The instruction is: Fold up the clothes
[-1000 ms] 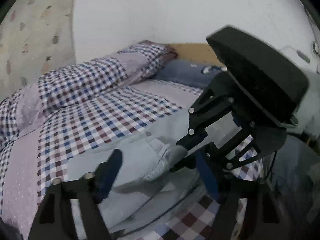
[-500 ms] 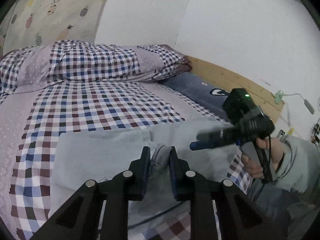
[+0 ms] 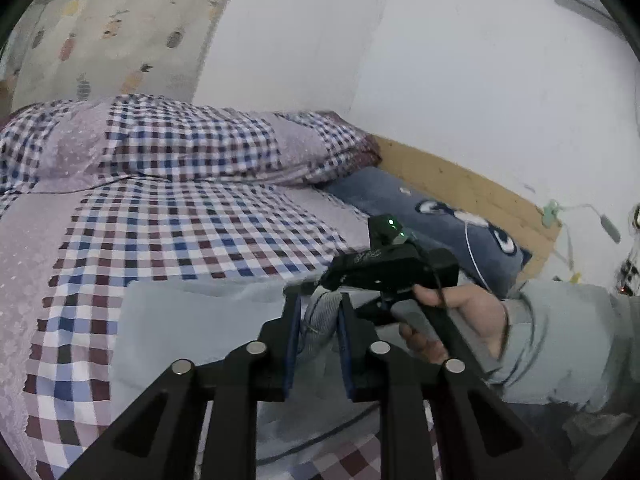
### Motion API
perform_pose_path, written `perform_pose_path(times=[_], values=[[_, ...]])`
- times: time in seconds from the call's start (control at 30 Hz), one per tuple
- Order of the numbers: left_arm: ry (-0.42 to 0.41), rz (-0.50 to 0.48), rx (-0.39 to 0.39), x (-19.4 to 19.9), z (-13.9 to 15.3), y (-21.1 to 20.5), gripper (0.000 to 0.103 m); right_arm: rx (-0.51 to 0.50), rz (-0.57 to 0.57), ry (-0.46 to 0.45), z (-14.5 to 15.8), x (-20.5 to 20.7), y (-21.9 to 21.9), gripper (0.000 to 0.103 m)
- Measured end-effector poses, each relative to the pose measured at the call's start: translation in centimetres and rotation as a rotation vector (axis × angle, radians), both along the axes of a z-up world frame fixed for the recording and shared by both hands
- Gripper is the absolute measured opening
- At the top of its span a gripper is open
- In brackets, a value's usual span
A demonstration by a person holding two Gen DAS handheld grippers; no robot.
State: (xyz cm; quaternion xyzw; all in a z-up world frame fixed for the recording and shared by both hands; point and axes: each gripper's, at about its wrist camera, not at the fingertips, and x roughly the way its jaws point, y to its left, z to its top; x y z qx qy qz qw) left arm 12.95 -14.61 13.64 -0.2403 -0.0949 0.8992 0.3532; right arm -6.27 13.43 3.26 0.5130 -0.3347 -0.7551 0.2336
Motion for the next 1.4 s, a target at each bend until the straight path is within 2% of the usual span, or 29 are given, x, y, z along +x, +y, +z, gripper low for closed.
perform_pose_path(times=[0.1, 0.23, 0.27, 0.37, 0.43, 0.5, 0.53, 0.57, 0.6, 0.63, 0.67, 0.73, 0.8, 0.83, 0.87, 0.9, 0.93, 0.97, 1.1, 1.2, 1.3, 1.4], values=[[0.012, 0.062, 0.074, -0.1, 0.6, -3.5, 0.011, 0.089, 0.072, 0.106, 4.7, -2.0, -5.1, 0.006], [0.011, 0.218, 0.278, 0.3, 0.6, -11.3, 0.011, 0.170, 0.184, 0.263, 12.0, -5.0, -13.3, 0.006], [0.009, 0.274, 0.341, 0.6, 0.3, -13.8, 0.011, 0.184, 0.228, 0.302, 13.9, -5.7, -16.8, 0.006], [0.009, 0.443, 0.495, 2.0, -0.8, -20.3, 0.011, 0.244, 0.336, 0.368, 16.7, -6.0, -25.7, 0.006], [0.012, 0.574, 0.566, 3.3, -1.7, -24.2, 0.011, 0.301, 0.418, 0.412, 17.9, -5.4, -32.2, 0.006], [-0.002, 0.696, 0.612, 4.4, -2.8, -27.2, 0.011, 0.371, 0.486, 0.400, 17.1, -5.4, -38.3, 0.010], [-0.021, 0.764, 0.626, 5.0, -3.6, -28.6, 0.011, 0.384, 0.505, 0.382, 16.3, -5.2, -40.1, 0.020], [-0.045, 0.835, 0.635, 5.4, -4.4, -29.8, 0.010, 0.397, 0.523, 0.364, 15.5, -5.0, -41.9, 0.037], [-0.074, 0.899, 0.637, 5.8, -5.2, -30.8, 0.010, 0.383, 0.533, 0.366, 15.0, -4.5, -42.2, 0.046], [-0.106, 0.949, 0.641, 6.0, -6.0, -31.7, 0.010, 0.368, 0.543, 0.369, 14.4, -4.1, -42.4, 0.060], [-0.136, 0.993, 0.632, 6.2, -6.5, -32.3, 0.010, 0.369, 0.558, 0.370, 14.1, -3.6, -42.2, 0.068], [-0.196, 1.068, 0.589, 6.4, -7.2, -33.1, 0.011, 0.374, 0.580, 0.368, 13.5, -2.4, -41.2, 0.072], [-0.220, 1.100, 0.559, 6.6, -7.3, -33.4, 0.011, 0.371, 0.567, 0.356, 13.5, -1.7, -38.4, 0.073], [-0.215, 1.096, 0.552, 6.7, -7.2, -33.4, 0.014, 0.359, 0.549, 0.355, 13.7, -1.4, -36.6, 0.074], [-0.196, 1.067, 0.545, 6.7, -6.8, -33.0, 0.027, 0.346, 0.530, 0.354, 14.0, -1.2, -34.8, 0.075], [-0.174, 1.024, 0.525, 6.5, -6.2, -32.3, 0.038, 0.333, 0.512, 0.353, 14.3, -1.0, -32.9, 0.075], [-0.150, 0.972, 0.492, 6.0, -5.5, -31.2, 0.057, 0.323, 0.487, 0.349, 14.6, -0.6, -30.4, 0.076], [-0.121, 0.915, 0.448, 5.4, -4.8, -29.8, 0.067, 0.308, 0.447, 0.348, 14.9, -0.2, -27.1, 0.076], [-0.019, 0.689, 0.263, 3.0, -2.1, -22.0, 0.071, 0.314, 0.289, 0.289, 14.4, 1.5, -15.2, 0.077], [0.028, 0.500, 0.155, 1.5, -1.0, -14.0, 0.073, 0.299, 0.112, 0.239, 13.6, 3.7, -6.1, 0.077], [0.057, 0.317, 0.063, 0.6, -0.1, -6.1, 0.075, 0.271, -0.057, 0.191, 12.8, 6.1, 2.5, 0.078], [0.042, 0.136, -0.034, 0.5, -0.4, 1.7, 0.076, 0.234, -0.149, 0.159, 11.9, 8.5, 7.7, 0.078]])
